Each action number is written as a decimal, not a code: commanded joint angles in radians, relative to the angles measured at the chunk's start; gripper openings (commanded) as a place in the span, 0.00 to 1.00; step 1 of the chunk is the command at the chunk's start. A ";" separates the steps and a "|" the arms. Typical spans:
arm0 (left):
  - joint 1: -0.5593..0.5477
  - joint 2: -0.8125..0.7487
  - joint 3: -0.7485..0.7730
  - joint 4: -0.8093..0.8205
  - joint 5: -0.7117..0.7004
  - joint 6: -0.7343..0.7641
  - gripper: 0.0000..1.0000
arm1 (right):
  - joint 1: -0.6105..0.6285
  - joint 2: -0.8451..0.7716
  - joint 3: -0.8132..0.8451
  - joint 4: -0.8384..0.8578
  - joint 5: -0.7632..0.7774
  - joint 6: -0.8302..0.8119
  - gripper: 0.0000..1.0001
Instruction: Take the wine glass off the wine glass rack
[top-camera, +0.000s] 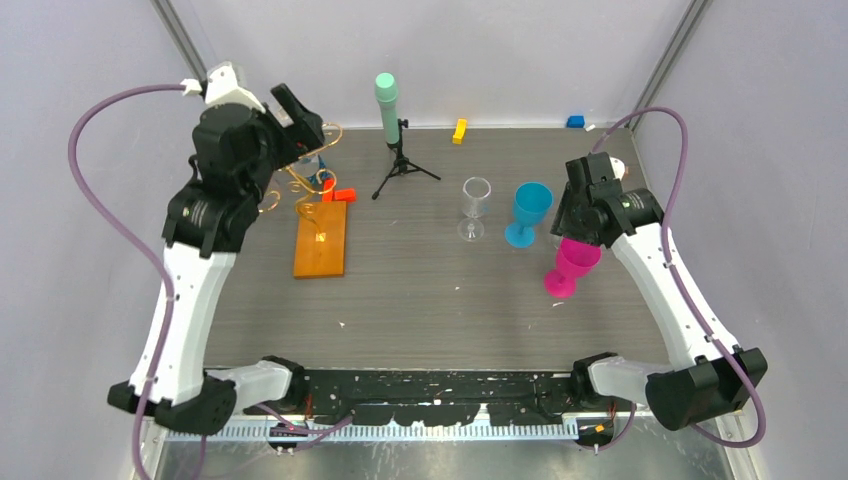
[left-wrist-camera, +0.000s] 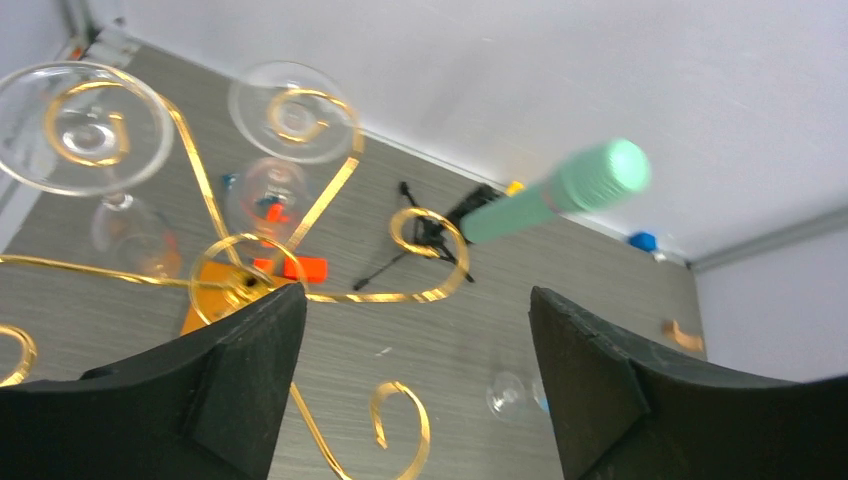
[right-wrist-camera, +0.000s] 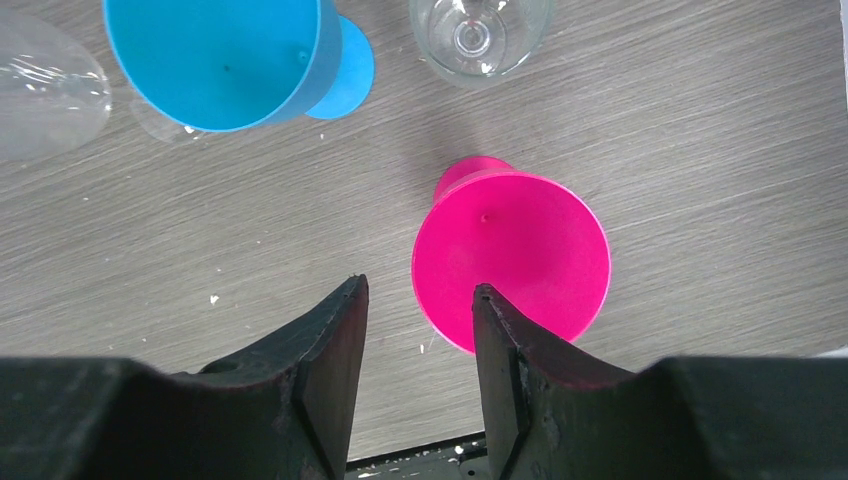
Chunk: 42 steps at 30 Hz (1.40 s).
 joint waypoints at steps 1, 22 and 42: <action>0.193 0.079 0.052 0.035 0.178 -0.086 0.80 | -0.003 -0.024 0.027 0.030 -0.021 -0.021 0.47; 0.408 0.271 0.053 0.166 0.312 -0.311 0.51 | -0.003 -0.036 -0.057 0.120 -0.129 -0.016 0.46; 0.403 0.342 -0.007 0.260 0.330 -0.393 0.25 | -0.003 -0.029 -0.080 0.150 -0.139 -0.009 0.45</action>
